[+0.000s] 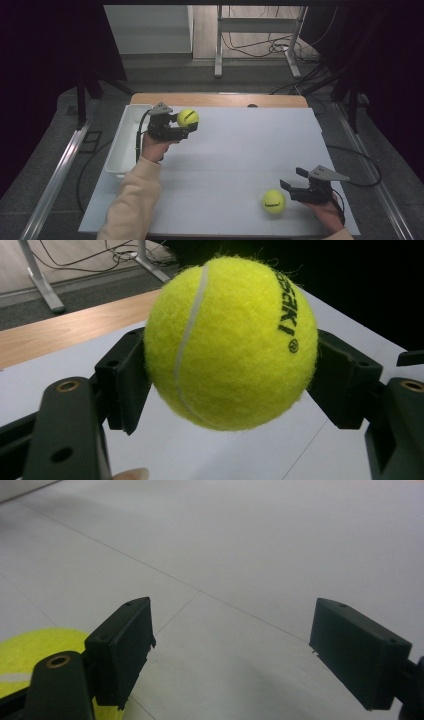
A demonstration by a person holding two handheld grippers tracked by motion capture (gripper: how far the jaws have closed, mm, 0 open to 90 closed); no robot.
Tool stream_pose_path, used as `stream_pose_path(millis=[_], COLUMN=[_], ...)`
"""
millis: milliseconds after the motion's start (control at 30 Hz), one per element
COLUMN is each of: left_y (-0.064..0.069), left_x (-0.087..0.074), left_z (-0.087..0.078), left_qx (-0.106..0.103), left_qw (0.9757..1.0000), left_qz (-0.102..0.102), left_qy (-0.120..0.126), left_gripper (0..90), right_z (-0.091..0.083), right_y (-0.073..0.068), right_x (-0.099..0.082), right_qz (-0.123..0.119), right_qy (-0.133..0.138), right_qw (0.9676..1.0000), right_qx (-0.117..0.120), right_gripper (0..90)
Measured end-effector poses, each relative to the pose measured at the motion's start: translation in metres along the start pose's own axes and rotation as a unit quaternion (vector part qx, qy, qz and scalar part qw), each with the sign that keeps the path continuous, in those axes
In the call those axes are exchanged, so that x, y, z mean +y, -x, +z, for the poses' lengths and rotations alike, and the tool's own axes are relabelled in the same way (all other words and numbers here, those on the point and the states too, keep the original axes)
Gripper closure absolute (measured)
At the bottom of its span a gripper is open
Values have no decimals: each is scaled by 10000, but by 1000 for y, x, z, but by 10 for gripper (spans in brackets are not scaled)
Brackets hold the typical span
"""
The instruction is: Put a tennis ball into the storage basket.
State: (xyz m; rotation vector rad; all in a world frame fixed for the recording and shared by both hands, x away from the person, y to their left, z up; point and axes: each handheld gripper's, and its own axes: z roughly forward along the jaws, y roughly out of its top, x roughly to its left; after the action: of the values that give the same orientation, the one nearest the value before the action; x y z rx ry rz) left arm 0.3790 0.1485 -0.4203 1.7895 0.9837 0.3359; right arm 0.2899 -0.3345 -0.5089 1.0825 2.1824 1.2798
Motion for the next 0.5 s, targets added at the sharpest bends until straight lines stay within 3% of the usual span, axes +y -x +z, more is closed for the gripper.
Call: stream_pose_path(millis=[500], left_y=[-18], left_x=[1], left_z=[-17], left_qx=[207], left_qw=[9995], left_qz=[-174], left_qy=[185], left_gripper=[260], right_z=[0], right_y=[0], right_x=[0], right_qz=[-1], right_qy=[-8], right_qw=[10000], right_qx=[-13], right_gripper=[180])
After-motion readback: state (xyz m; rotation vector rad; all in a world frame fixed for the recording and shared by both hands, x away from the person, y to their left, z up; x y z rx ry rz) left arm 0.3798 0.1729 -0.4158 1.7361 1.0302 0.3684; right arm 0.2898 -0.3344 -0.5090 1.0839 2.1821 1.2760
